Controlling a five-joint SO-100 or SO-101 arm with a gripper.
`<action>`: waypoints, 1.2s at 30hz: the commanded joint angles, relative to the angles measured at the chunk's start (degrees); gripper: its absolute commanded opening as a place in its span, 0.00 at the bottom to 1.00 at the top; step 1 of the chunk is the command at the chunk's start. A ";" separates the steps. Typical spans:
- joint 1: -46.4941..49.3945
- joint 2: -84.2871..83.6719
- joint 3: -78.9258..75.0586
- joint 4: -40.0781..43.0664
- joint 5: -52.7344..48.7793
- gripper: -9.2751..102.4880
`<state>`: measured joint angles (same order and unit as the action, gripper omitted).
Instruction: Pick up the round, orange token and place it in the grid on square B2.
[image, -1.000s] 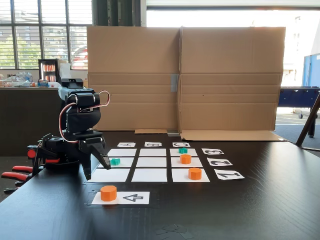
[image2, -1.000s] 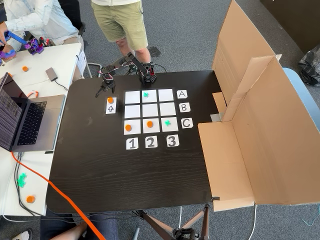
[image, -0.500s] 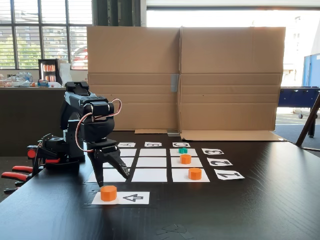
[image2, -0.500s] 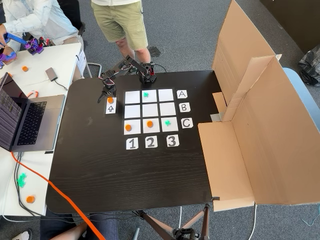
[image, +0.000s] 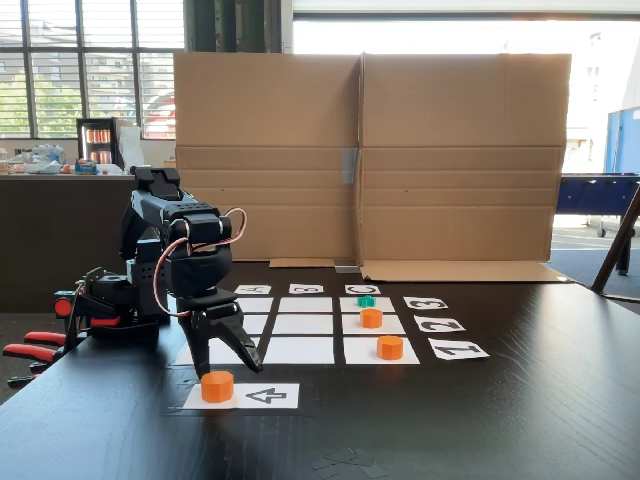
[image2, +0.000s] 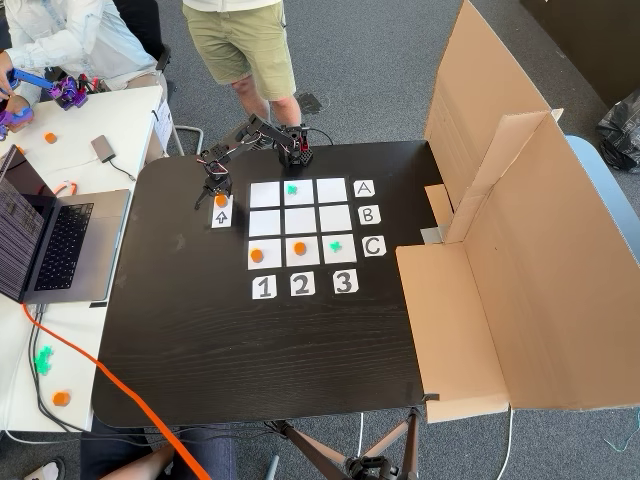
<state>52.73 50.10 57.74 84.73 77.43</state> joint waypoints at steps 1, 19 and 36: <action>-0.44 -0.09 -2.81 -0.53 0.88 0.69; -0.18 -1.93 -3.96 -0.88 1.76 0.17; 0.97 1.67 -3.52 -1.76 0.26 0.08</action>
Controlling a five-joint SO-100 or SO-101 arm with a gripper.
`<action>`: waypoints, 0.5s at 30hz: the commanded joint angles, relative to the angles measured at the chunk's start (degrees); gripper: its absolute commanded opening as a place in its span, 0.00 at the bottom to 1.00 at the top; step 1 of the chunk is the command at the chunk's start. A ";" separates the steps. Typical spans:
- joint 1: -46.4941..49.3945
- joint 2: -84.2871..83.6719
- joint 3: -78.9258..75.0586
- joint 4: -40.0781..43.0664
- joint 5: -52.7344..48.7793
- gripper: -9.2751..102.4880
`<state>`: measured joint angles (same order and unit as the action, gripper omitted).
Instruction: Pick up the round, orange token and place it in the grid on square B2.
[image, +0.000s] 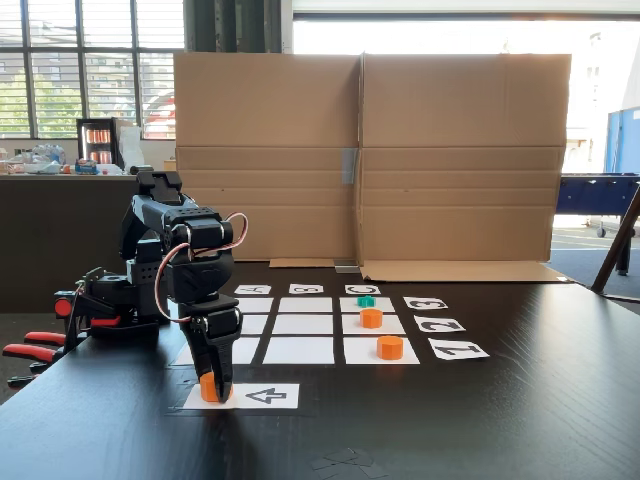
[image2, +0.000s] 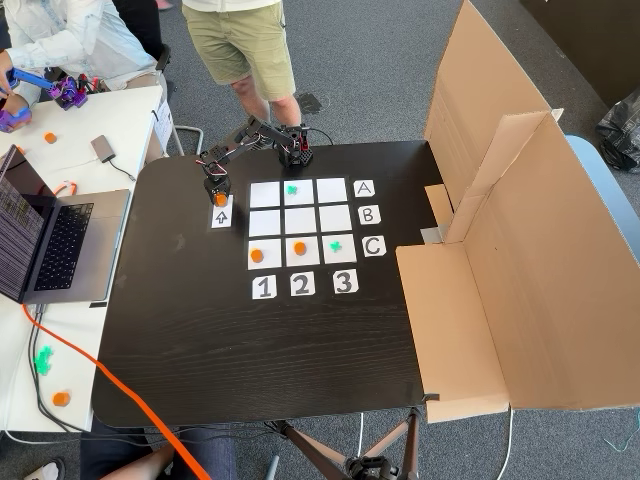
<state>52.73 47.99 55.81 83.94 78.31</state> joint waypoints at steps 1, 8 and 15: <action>1.23 4.57 -1.49 -0.97 -0.62 0.08; 3.52 12.22 -1.49 -0.97 -0.70 0.08; 5.36 21.01 -2.02 -0.88 -0.26 0.08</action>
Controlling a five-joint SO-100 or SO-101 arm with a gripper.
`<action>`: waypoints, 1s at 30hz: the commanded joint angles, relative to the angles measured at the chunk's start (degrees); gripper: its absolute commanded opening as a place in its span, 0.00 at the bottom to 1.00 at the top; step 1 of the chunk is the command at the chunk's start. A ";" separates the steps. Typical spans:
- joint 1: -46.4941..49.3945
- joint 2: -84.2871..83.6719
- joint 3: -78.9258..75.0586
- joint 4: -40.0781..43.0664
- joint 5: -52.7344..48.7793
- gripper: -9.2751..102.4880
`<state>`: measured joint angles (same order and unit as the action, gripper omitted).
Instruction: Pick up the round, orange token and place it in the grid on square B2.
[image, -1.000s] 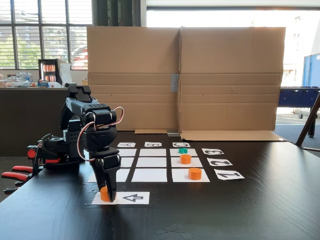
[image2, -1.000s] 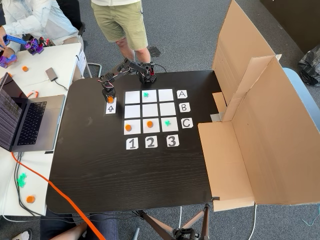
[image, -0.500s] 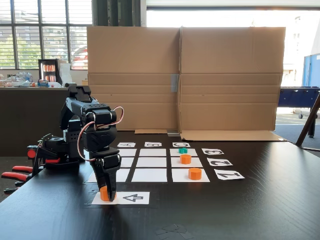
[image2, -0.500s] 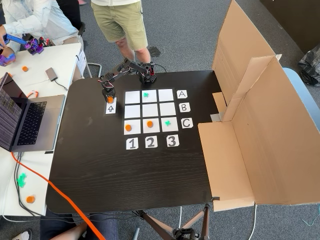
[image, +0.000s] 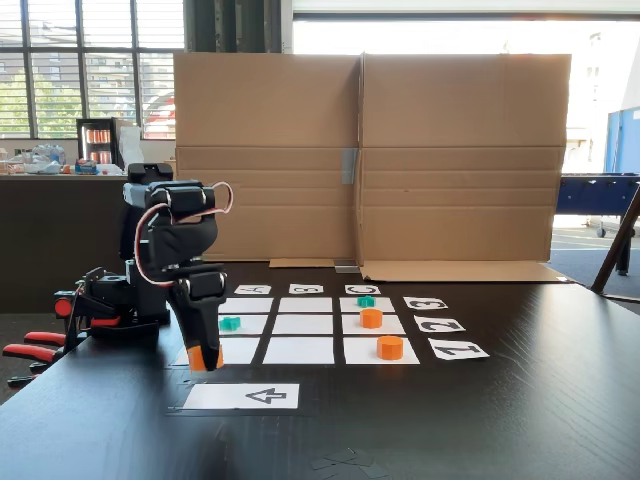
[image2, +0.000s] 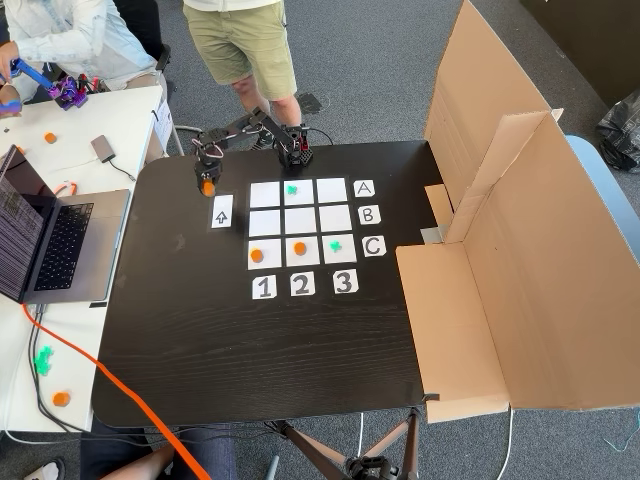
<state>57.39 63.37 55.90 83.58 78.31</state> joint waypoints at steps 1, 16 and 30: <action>0.97 7.03 -2.11 -0.53 -0.26 0.08; 2.64 18.54 -2.11 0.79 0.18 0.08; -13.45 25.40 7.47 0.26 -2.72 0.08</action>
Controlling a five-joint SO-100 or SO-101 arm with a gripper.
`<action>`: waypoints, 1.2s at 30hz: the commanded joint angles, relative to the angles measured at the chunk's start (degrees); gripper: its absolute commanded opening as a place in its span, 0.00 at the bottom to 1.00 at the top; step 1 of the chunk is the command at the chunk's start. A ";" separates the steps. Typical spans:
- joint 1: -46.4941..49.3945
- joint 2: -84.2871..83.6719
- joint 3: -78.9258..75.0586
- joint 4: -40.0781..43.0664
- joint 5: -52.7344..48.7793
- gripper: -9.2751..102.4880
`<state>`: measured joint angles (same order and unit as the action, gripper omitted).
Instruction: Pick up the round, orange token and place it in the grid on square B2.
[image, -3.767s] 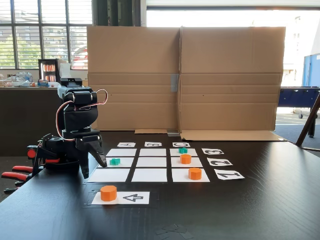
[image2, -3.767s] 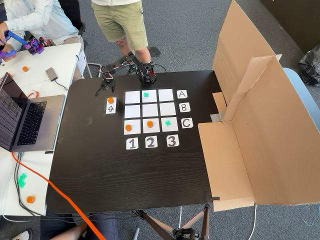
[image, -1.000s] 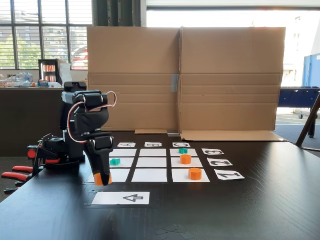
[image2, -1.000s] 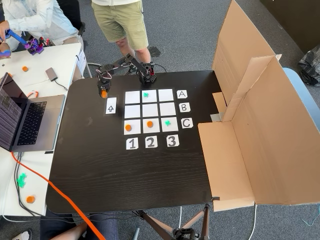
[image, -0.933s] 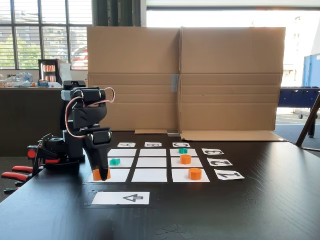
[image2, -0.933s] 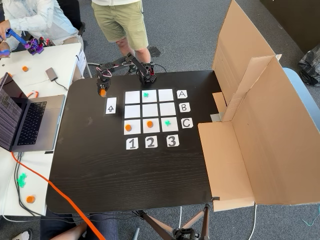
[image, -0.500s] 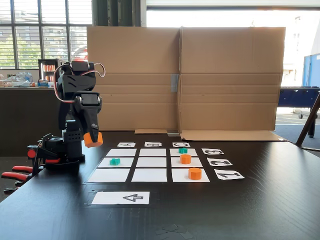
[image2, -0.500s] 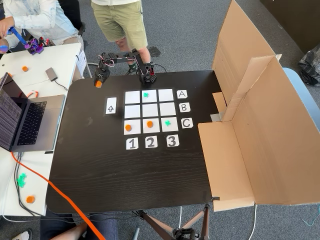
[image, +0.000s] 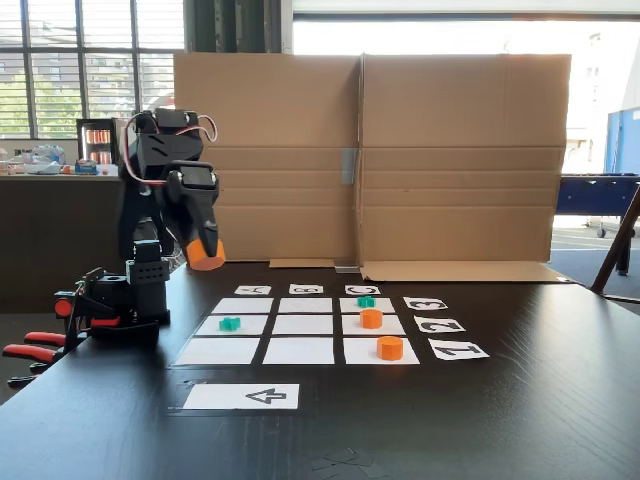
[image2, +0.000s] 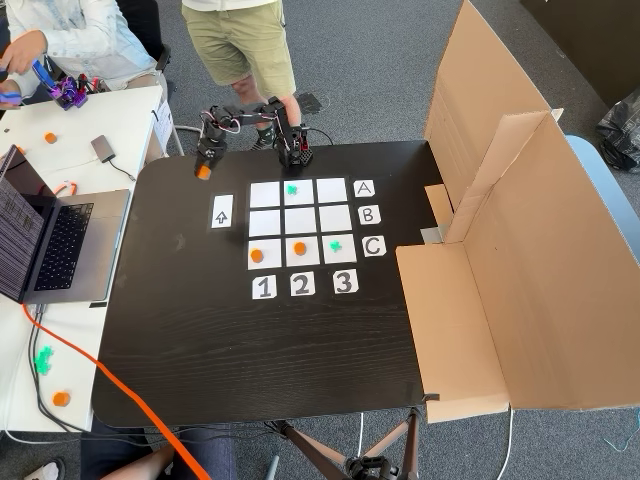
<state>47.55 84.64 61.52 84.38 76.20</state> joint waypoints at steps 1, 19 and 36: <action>-5.63 5.10 3.25 -0.53 -0.62 0.08; -44.82 13.18 20.21 4.04 2.11 0.08; -53.26 -12.30 19.34 0.18 9.49 0.08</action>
<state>-5.62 73.39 81.83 85.08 84.81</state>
